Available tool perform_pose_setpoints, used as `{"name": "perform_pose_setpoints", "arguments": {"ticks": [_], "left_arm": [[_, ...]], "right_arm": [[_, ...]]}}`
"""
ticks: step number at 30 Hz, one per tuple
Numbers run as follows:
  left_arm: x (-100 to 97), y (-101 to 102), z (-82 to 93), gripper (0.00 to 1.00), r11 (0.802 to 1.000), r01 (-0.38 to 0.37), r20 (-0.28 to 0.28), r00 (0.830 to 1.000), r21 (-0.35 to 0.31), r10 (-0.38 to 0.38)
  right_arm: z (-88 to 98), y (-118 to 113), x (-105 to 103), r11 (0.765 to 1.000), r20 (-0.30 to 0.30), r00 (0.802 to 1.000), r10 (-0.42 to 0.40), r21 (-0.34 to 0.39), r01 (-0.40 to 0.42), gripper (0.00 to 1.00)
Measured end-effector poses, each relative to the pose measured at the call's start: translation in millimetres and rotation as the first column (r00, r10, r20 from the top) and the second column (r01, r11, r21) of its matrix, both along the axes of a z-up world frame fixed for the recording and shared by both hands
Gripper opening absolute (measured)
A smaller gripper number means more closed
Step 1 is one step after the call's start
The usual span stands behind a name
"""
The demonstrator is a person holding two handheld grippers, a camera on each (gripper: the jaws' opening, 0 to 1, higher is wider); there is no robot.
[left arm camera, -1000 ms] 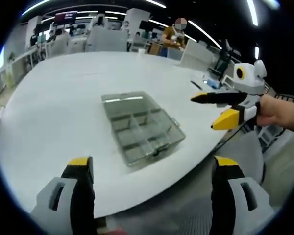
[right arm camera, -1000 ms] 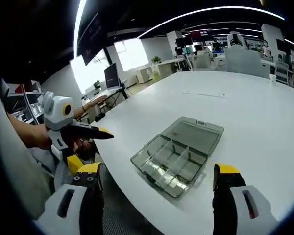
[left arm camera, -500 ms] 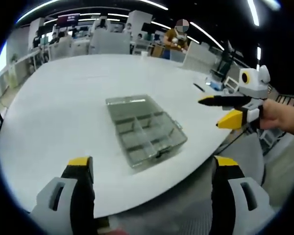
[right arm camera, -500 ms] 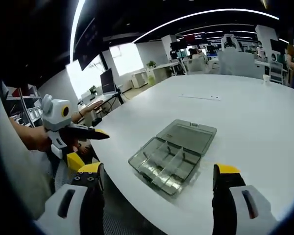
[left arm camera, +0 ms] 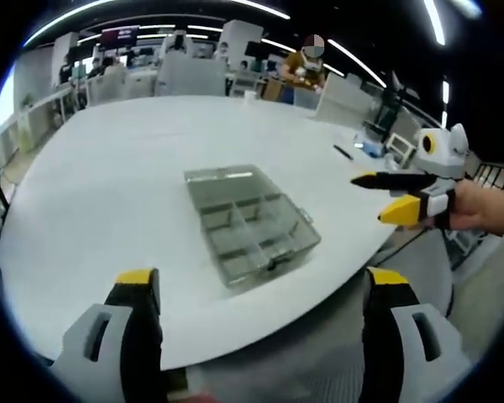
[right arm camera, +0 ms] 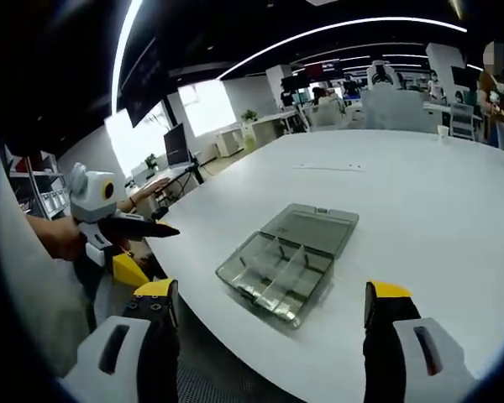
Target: Insert the divider into the dual guide fixture by aligning both edges with the guide slots and pushing it downward to the bottom, including one-sided entry, uneven engagement, binding, and posture correction.
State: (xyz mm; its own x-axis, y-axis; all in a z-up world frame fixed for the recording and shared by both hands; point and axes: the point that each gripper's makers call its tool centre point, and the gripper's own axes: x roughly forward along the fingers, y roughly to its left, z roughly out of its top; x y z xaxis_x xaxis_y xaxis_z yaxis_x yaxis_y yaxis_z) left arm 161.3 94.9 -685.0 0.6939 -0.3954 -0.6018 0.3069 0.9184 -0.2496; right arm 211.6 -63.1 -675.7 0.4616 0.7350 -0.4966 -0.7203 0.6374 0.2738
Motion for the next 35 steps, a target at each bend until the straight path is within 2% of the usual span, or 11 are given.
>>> {"name": "perform_pose_setpoints", "arguments": {"ticks": [19,35], "left_arm": [[-3.3,3.2,4.7,0.98,1.000,-0.027,0.017,0.999,0.008,0.026],[-4.6,9.2,7.9,0.98,0.998,-0.060,0.023,0.998,-0.001,0.060]], "right_arm": [[-14.8,-23.5,-13.9,0.996,-0.028,0.996,-0.089,0.007,0.089,0.90],[-9.0,-33.2,-11.6,0.993,-0.014,0.992,-0.122,0.004,0.122,0.90]]}}
